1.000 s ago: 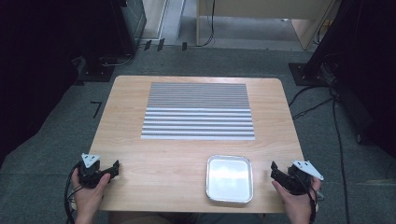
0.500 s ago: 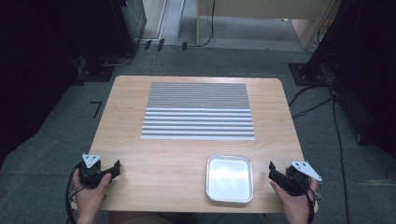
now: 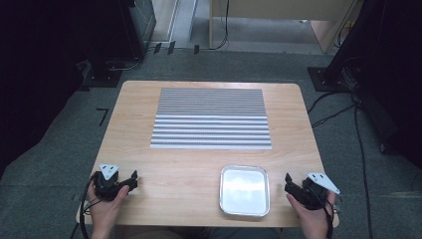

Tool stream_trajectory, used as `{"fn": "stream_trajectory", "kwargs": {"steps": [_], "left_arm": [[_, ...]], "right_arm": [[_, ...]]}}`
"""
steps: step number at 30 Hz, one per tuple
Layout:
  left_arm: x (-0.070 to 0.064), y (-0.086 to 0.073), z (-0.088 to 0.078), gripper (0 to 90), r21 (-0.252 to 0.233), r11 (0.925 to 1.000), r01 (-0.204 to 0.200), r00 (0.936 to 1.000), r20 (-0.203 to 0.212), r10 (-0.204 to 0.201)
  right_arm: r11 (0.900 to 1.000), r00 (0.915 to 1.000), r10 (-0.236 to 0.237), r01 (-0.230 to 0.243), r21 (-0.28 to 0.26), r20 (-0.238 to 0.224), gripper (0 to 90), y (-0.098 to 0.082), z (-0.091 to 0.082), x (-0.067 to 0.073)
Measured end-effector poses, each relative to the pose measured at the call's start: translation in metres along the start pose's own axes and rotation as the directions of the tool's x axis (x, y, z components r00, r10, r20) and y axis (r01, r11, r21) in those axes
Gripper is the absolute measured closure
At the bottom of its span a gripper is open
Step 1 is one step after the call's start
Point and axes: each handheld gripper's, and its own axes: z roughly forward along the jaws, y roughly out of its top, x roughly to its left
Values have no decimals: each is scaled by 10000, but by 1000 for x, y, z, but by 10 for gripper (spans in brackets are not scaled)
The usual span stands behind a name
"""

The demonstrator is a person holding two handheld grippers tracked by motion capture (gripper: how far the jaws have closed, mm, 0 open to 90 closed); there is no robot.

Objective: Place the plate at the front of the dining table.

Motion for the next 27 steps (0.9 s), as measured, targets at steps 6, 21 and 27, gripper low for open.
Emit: {"fn": "stream_trajectory", "kwargs": {"steps": [6, 21, 27], "left_arm": [[-18, 3, -3, 170, -88, 9999, -135, 9988, 472, 139], [-51, 5, -8, 170, -132, 9992, -371, 9913, 1256, 384], [-63, 7, -10, 170, -178, 9986, -489, 9874, 1495, 510]], "right_arm": [[10000, 10000, -31, 30, -27, -44, 232, 0, -1, 2], [9998, 9997, -161, 159, -80, -177, 251, -1, -2, 6], [9998, 9992, -179, 178, -37, -356, 267, -1, -3, 8]]}}
